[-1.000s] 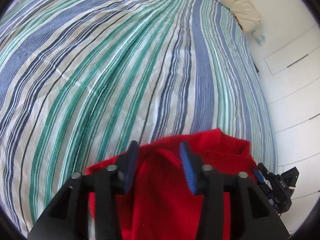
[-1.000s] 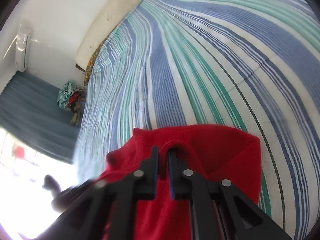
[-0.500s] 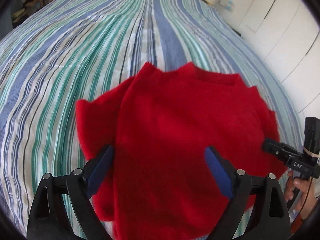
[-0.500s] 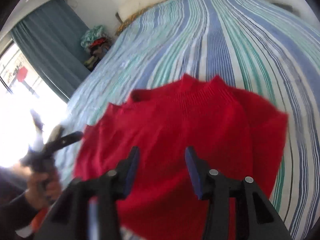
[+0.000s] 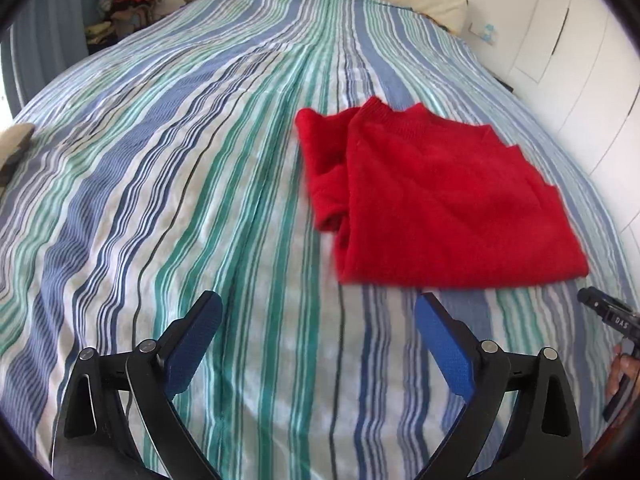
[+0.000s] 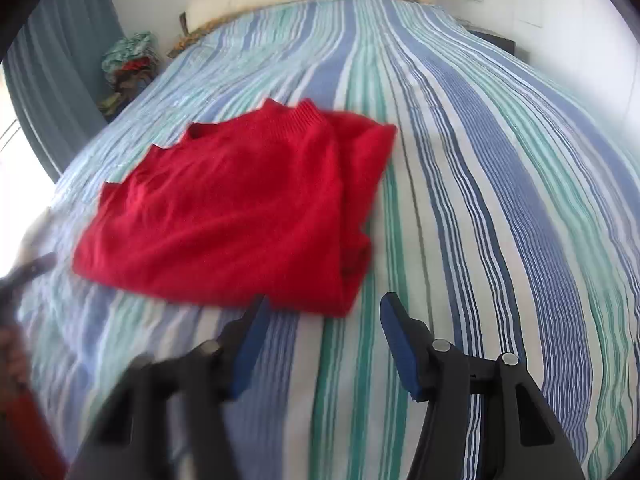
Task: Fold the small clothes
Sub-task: 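Withdraw both open grippers from the folded sweater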
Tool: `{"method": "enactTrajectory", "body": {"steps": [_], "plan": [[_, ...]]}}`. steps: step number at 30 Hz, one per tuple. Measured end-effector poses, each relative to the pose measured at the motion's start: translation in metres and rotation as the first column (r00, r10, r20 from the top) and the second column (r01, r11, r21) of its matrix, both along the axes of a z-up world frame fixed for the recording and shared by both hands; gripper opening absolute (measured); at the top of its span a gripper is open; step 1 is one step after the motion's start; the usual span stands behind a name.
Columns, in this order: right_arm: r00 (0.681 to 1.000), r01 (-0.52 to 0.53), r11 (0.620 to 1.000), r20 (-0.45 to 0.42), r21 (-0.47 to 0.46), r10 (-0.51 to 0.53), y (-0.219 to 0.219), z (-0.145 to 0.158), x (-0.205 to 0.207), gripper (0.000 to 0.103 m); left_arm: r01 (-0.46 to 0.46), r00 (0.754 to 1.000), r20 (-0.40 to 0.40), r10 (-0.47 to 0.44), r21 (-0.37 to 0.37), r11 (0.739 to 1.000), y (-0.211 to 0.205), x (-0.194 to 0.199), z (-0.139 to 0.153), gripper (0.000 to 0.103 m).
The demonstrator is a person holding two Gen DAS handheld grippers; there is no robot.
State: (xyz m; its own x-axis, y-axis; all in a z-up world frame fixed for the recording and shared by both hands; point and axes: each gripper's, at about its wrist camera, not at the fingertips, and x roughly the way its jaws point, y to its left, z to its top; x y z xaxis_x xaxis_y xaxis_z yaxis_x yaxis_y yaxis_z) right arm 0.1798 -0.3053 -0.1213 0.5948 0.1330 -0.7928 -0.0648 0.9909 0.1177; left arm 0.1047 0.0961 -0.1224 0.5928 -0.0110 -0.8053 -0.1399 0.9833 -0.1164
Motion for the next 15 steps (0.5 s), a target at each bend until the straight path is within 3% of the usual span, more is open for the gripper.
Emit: {"method": "enactTrajectory", "body": {"steps": [3,6,9,15], "plan": [[0.996,0.086,0.995,-0.019,-0.048,-0.087,0.006,-0.025,-0.026,0.062,0.020,0.998,-0.056,-0.017,0.044,0.999,-0.002,-0.003,-0.033,0.101],[0.993,0.119,0.986,0.041,-0.114,-0.115,0.018,-0.037,-0.047,0.077,0.035,0.998,-0.053,-0.030,0.088,0.996,-0.009,0.000,-0.035,0.103],[0.990,0.135,0.975,0.064,-0.175,-0.125,0.025,-0.042,-0.049,0.080,0.035,0.998,-0.052,-0.029,0.109,0.993,-0.012,0.000,-0.034,0.103],[0.989,0.147,0.981,0.053,-0.123,-0.141,0.013,-0.046,-0.051,0.085,0.034,0.999,-0.037,-0.031,0.101,0.994,-0.011,-0.005,-0.037,0.103]]}}
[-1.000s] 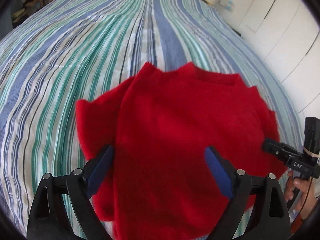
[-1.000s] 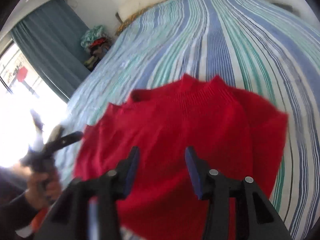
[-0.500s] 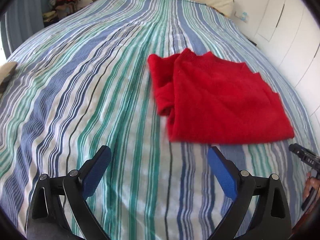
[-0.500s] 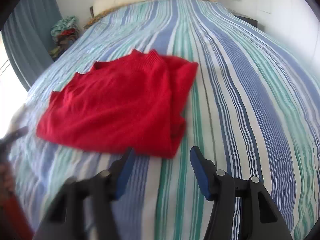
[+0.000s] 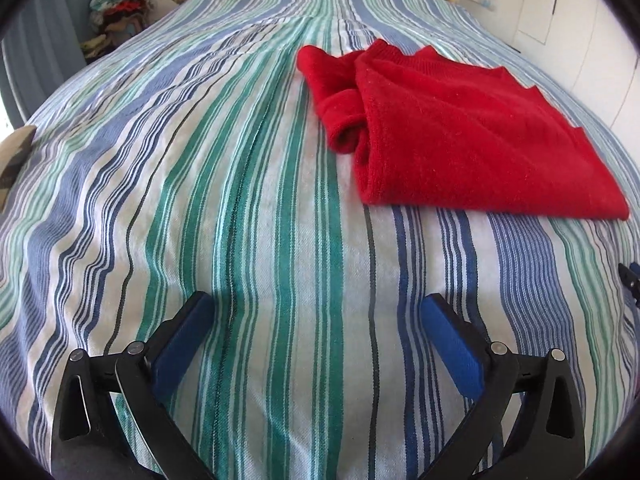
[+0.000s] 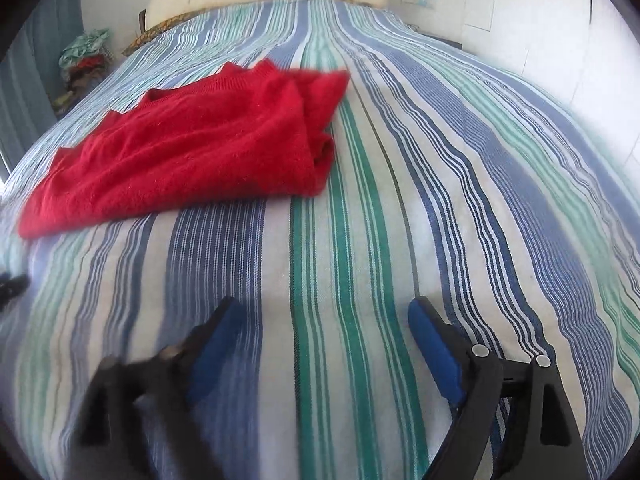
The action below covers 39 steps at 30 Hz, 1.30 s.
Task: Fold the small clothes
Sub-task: 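Withdraw both open grippers from the folded sweater, then grasp the edge of the folded sweater with the right gripper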
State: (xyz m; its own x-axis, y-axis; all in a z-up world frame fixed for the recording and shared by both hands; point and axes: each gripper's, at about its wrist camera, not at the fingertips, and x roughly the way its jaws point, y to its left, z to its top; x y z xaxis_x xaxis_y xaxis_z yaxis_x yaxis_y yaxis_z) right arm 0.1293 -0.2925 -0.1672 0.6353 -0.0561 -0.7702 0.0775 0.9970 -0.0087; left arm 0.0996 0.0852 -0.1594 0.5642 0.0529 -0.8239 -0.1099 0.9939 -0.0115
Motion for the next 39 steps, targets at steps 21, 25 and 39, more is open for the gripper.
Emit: {"method": "enactTrajectory", "body": {"steps": [21,25,39], "plan": [[1.000,0.005,1.000,-0.031,-0.019,-0.005,0.006,0.002,0.006,0.089,0.004,1.000,0.018,-0.004,0.012,1.000,-0.003,-0.005,0.000,0.103],[0.991,-0.066,0.986,-0.109,0.151,0.083,-0.012,0.023,0.030,0.090,0.006,1.000,0.021,-0.006,0.005,1.000,-0.002,-0.006,-0.001,0.103],[0.997,0.052,0.846,-0.075,0.531,-0.015,-0.045,0.023,0.181,0.069,0.010,1.000,0.026,-0.010,0.000,1.000,-0.001,-0.007,-0.001,0.103]]}}
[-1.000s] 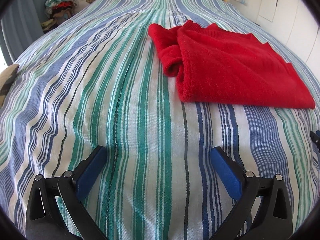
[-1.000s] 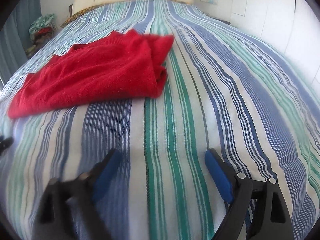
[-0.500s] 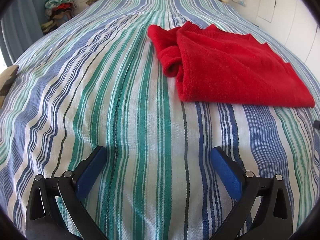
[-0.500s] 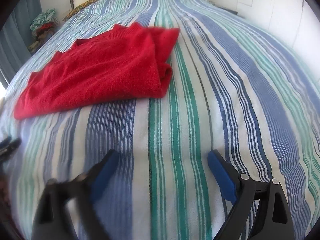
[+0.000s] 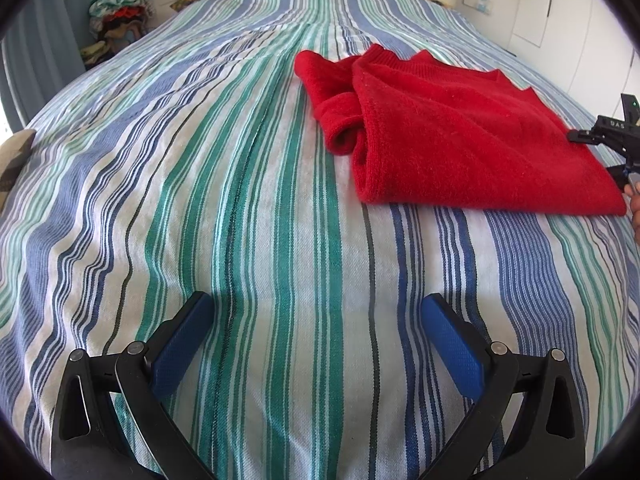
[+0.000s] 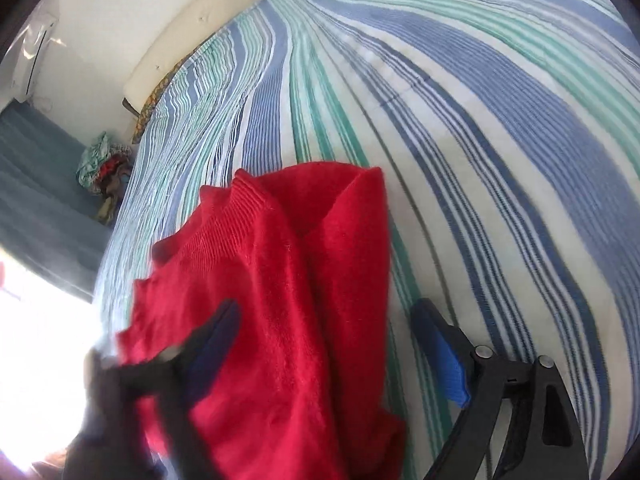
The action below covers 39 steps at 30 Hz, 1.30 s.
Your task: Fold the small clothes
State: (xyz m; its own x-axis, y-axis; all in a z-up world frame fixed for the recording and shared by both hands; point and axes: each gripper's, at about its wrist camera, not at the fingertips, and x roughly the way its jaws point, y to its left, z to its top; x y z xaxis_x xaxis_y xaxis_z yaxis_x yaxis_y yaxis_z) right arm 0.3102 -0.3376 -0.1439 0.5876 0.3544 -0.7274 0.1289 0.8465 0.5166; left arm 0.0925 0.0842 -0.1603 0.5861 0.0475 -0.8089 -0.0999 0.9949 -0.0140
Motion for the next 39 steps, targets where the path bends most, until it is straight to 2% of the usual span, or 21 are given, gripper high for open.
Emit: {"method": "enactTrajectory", "body": {"steps": [1,2,3,5,8,11,14,17,19,21,23,25,27,28,30,32,33,35,37,39], "plan": [[1.000,-0.023,1.000,-0.003,-0.012,0.022,0.007,-0.001,0.003,0.056,0.000,1.000,0.000,0.000,0.000,1.000,0.000,0.000,0.000,0.103],[0.999,-0.027,0.999,-0.023,-0.041,0.026,0.011,-0.002,0.006,0.018,0.001,1.000,0.000,-0.001,-0.002,1.000,0.000,0.000,0.000,0.103],[0.999,-0.019,0.998,-0.033,-0.052,0.017,0.013,0.001,0.007,0.013,0.001,1.000,0.000,-0.001,-0.004,1.000,0.000,0.000,0.000,0.103],[1.000,0.013,0.998,-0.016,-0.063,-0.015,0.015,0.016,0.005,0.012,0.002,1.000,0.000,-0.002,-0.004,1.000,0.001,0.000,0.001,0.103],[1.000,-0.021,0.998,0.020,-0.064,0.022,0.038,0.050,0.005,0.011,0.002,1.000,-0.001,-0.002,-0.003,1.000,0.001,0.000,0.000,0.103],[0.994,-0.100,0.994,0.036,-0.039,0.101,0.085,0.081,0.011,0.011,0.003,1.000,-0.003,-0.003,-0.005,1.000,0.001,0.002,0.001,0.103],[0.980,-0.194,0.981,0.046,-0.030,0.195,0.151,0.099,0.020,0.011,0.004,1.000,-0.003,-0.004,-0.007,1.000,0.001,0.003,0.001,0.103],[0.959,-0.282,0.959,0.023,-0.039,0.283,0.222,0.095,0.030,0.011,0.004,1.000,-0.002,-0.004,-0.008,1.000,0.001,0.003,0.001,0.103],[0.946,-0.320,0.942,0.012,-0.097,0.323,0.263,0.087,0.033,0.011,0.005,1.000,-0.001,-0.005,-0.010,1.000,0.002,0.004,0.001,0.103],[0.938,-0.343,0.929,-0.006,-0.140,0.346,0.296,0.074,0.033,0.011,0.005,1.000,0.000,-0.005,-0.011,1.000,0.002,0.004,0.001,0.103],[0.936,-0.351,0.927,-0.027,-0.131,0.351,0.314,0.059,0.033,0.012,0.005,1.000,0.000,-0.005,-0.010,1.000,0.002,0.003,0.001,0.103],[0.921,-0.389,0.921,-0.044,-0.025,0.387,0.326,0.043,0.036,0.024,0.005,1.000,0.000,-0.005,-0.011,1.000,0.002,0.003,0.001,0.103],[0.886,-0.434,0.885,-0.096,0.170,0.453,0.330,0.026,0.039,0.064,0.005,1.000,0.001,-0.005,-0.011,1.000,0.002,0.004,0.001,0.103],[0.881,-0.433,0.864,-0.084,0.256,0.467,0.327,0.025,0.038,0.067,0.005,1.000,0.001,-0.005,-0.011,1.000,0.002,0.003,0.001,0.103],[0.877,-0.443,0.819,-0.015,0.364,0.481,0.316,0.033,0.032,0.067,0.005,1.000,0.001,-0.005,-0.010,1.000,0.002,0.004,0.001,0.103],[0.880,-0.453,0.806,0.045,0.382,0.473,0.301,0.047,0.026,0.067,0.005,1.000,0.001,-0.005,-0.011,1.000,0.002,0.003,0.001,0.103],[0.883,-0.457,0.817,0.065,0.352,0.466,0.291,0.054,0.022,0.067,0.005,1.000,0.001,-0.005,-0.010,1.000,0.002,0.004,0.001,0.103],[0.896,-0.444,0.873,0.074,0.203,0.438,0.275,0.064,0.014,0.066,0.005,1.000,0.001,-0.005,-0.010,1.000,0.002,0.003,0.001,0.103],[0.920,-0.392,0.916,0.062,0.085,0.388,0.259,0.061,0.007,0.055,0.005,1.000,0.001,-0.005,-0.010,1.000,0.002,0.004,0.001,0.103],[0.916,-0.401,0.916,0.007,0.014,0.401,0.259,0.045,0.005,0.029,0.005,1.000,0.003,-0.005,-0.010,1.000,0.002,0.004,0.001,0.103]]}}
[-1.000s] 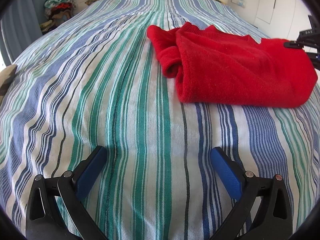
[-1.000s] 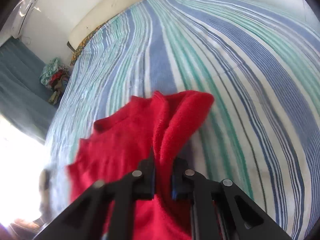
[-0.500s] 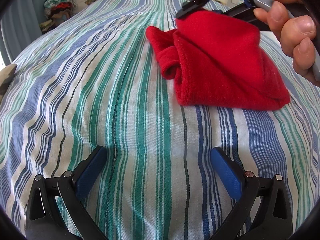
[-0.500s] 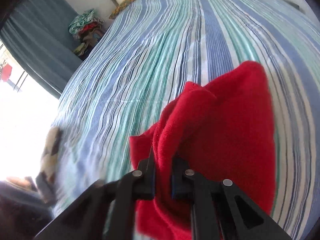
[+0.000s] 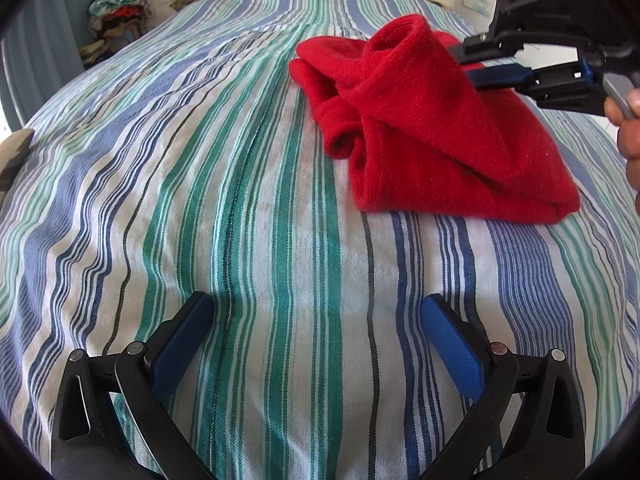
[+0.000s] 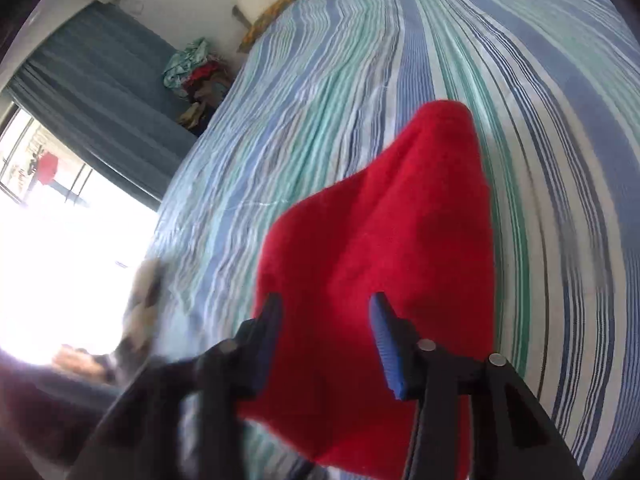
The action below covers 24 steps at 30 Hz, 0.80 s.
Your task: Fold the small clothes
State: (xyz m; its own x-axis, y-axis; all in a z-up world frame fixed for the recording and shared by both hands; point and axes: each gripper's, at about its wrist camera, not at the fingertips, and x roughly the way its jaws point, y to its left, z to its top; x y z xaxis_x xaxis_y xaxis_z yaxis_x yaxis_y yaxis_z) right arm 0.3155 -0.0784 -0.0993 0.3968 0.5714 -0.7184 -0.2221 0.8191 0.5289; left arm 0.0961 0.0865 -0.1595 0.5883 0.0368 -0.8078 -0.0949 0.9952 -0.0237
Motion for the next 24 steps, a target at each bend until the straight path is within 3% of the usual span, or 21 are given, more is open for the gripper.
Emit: {"method": "enactTrajectory", "body": {"steps": [3,7,10,14,16,18,21,24], "plan": [[0.987,-0.161,0.984,-0.002,-0.081,0.161,0.039,-0.025,-0.017,0.022,0.000,1.000,0.003,0.000,-0.004,1.000,0.001,0.001,0.001,0.103],[0.923,-0.379,0.908,-0.007,-0.179,0.384,0.098,-0.051,-0.047,0.021,0.001,1.000,0.008,-0.001,-0.013,1.000,0.003,-0.001,0.001,0.103],[0.907,-0.406,0.887,0.021,-0.220,0.421,0.097,-0.044,-0.053,0.021,0.001,1.000,0.012,-0.001,-0.022,1.000,0.004,-0.001,0.000,0.103],[0.913,-0.367,0.907,0.108,-0.207,0.394,0.055,-0.009,-0.067,0.022,0.000,1.000,0.012,0.000,-0.021,1.000,0.005,0.000,0.000,0.103],[0.911,-0.336,0.900,0.149,-0.277,0.386,0.035,0.001,-0.076,0.022,-0.001,1.000,0.010,0.001,-0.019,1.000,0.004,0.001,-0.001,0.103],[0.902,-0.352,0.871,0.125,-0.343,0.414,0.028,-0.010,-0.081,0.022,0.000,1.000,0.003,0.000,-0.016,1.000,0.003,0.002,0.000,0.103],[0.901,-0.371,0.787,0.013,-0.494,0.433,0.016,-0.057,-0.085,0.018,0.017,0.999,-0.037,-0.019,-0.049,0.999,0.007,0.000,0.010,0.101],[0.914,-0.329,0.823,0.062,-0.463,0.400,0.003,-0.057,-0.093,0.018,-0.005,1.000,0.015,0.008,-0.177,0.984,0.022,-0.012,0.045,0.099]]}}
